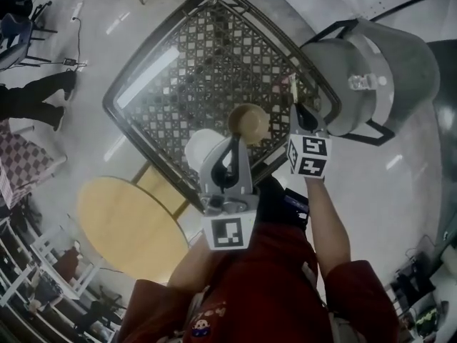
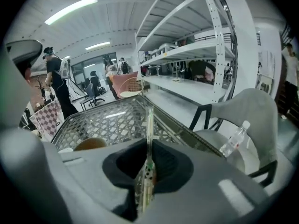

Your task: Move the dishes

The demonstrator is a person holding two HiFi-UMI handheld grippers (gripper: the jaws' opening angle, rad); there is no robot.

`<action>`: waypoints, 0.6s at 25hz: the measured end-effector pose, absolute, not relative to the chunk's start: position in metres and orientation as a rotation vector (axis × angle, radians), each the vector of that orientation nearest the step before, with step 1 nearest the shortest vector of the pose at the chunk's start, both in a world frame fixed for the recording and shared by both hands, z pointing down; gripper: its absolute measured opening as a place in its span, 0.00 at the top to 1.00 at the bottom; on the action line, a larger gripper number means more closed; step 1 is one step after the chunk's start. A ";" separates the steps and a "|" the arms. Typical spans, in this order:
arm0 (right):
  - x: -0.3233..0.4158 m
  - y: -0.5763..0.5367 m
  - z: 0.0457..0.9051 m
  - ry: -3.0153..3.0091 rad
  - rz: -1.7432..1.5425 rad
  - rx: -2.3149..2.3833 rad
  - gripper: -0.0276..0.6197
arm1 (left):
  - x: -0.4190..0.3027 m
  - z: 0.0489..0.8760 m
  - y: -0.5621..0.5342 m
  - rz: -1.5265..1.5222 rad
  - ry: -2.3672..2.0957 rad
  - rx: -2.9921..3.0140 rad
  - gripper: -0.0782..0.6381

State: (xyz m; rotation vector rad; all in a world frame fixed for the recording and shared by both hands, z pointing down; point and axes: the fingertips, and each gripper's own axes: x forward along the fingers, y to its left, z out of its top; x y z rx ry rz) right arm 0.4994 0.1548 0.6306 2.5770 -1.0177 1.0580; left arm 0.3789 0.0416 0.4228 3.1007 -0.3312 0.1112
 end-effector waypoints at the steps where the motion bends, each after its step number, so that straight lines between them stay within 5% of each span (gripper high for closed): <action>1: 0.499 0.155 0.640 -1.013 1.096 2.555 0.90 | 0.381 0.425 0.041 0.116 -0.336 3.099 0.88; 15: 0.494 0.162 0.706 -0.960 1.280 2.417 0.90 | 0.391 0.440 0.045 0.148 -0.349 3.090 0.88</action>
